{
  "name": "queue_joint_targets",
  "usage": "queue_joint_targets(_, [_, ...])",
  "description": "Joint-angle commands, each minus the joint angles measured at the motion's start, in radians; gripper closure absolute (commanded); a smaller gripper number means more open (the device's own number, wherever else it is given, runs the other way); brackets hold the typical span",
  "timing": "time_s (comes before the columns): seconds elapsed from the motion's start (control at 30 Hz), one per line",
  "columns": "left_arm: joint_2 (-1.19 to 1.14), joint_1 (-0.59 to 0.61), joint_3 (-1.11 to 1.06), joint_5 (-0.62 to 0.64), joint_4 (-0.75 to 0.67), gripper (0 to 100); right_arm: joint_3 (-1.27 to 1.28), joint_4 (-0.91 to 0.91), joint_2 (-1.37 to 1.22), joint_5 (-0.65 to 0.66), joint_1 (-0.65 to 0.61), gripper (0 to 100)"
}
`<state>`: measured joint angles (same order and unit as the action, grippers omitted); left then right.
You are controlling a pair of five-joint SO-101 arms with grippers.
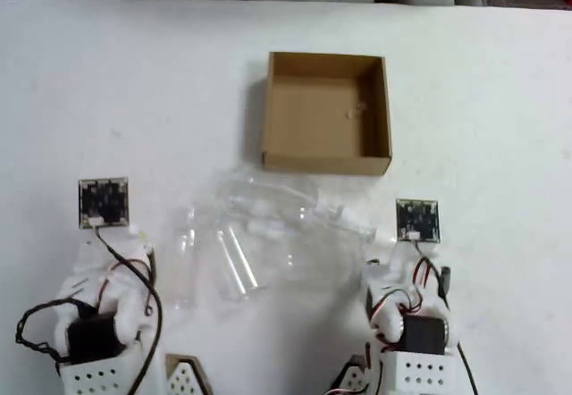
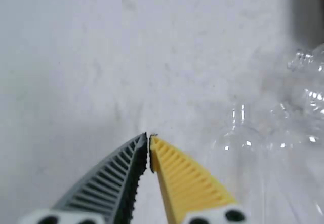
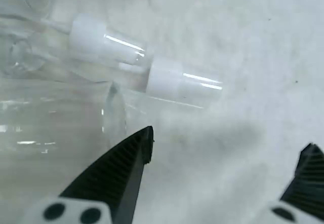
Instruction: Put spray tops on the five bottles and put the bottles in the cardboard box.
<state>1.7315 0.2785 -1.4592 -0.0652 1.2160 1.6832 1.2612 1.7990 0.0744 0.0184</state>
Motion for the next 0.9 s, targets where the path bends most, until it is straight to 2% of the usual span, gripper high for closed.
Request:
queue_joint_targets(0.0, [0.007, -0.119, 0.092, -0.002, 0.008, 97, 0.003, -0.038, 0.002, 0.002, 0.012, 60.4])
queue_joint_targets(0.17, [0.002, -0.245, 0.101, 0.0, 0.008, 97, -0.021, -0.019, 0.004, 0.009, 0.071, 60.4])
queue_joint_targets(0.3, [-0.001, -0.254, 0.129, 0.0, 0.002, 97, -0.055, -0.013, 0.004, 0.009, 0.191, 60.3])
queue_joint_targets(0.47, [-0.025, -0.254, 0.167, -0.006, 0.005, 97, -0.077, -0.008, 0.004, 0.009, 0.28, 60.3])
queue_joint_targets(0.6, [-0.226, -0.254, 0.238, -0.002, -0.046, 97, -0.075, -0.013, 0.004, 0.012, 0.352, 60.3])
queue_joint_targets(0.67, [-0.369, -0.254, 0.301, 0.0, -0.057, 97, -0.077, -0.031, 0.004, 0.071, 0.361, 60.2])
queue_joint_targets(0.8, [-0.595, -0.254, 0.387, 0.002, -0.055, 97, -0.069, -0.05, 0.002, 0.333, 0.358, 60.2])
queue_joint_targets(0.87, [-0.661, -0.254, 0.394, 0.002, -0.061, 97, -0.034, -0.053, 0.002, 0.347, 0.358, 60.3])
